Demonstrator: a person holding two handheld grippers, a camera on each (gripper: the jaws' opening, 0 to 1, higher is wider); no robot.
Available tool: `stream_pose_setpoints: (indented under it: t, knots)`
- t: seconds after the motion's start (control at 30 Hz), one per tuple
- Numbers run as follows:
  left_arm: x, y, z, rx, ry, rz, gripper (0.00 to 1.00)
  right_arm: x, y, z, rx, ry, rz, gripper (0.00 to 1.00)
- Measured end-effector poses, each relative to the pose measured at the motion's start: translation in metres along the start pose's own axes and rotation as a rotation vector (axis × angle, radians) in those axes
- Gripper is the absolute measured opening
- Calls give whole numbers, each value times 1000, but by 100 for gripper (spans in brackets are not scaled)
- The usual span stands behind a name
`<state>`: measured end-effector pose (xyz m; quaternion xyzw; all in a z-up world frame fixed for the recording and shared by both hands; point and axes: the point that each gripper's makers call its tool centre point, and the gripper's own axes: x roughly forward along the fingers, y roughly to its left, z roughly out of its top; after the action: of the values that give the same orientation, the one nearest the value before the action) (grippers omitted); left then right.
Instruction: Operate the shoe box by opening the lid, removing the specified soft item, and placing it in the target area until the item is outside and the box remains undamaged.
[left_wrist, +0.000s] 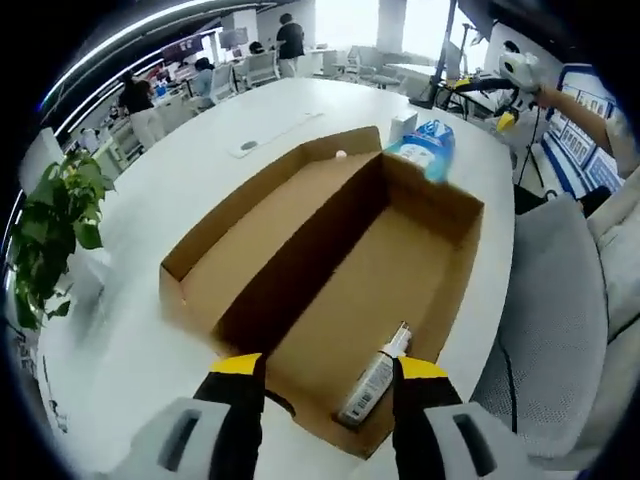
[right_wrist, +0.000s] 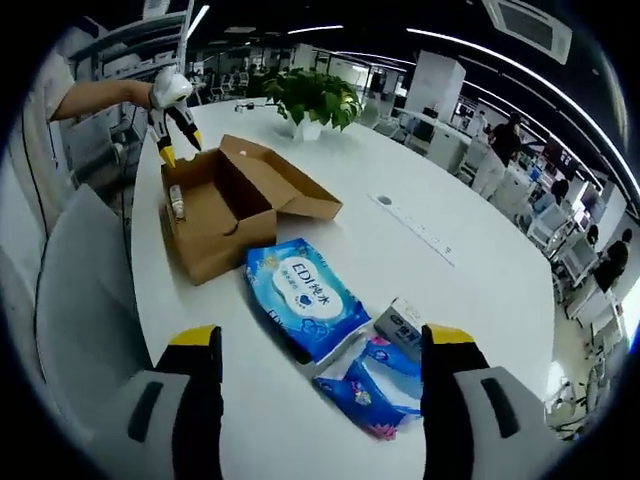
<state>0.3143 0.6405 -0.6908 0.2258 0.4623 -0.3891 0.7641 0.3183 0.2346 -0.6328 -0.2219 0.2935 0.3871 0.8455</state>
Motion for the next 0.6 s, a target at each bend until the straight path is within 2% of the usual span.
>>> stream_pose_setpoints:
  t: [0.3,0.6]
  knots:
    - [14,-3,7,114,65,-80,59,-7,28,-2,71,-30,-8,84]
    - [31,-8,-2,248,167,-175,62,-13,50,1,150,-86,-26,94]
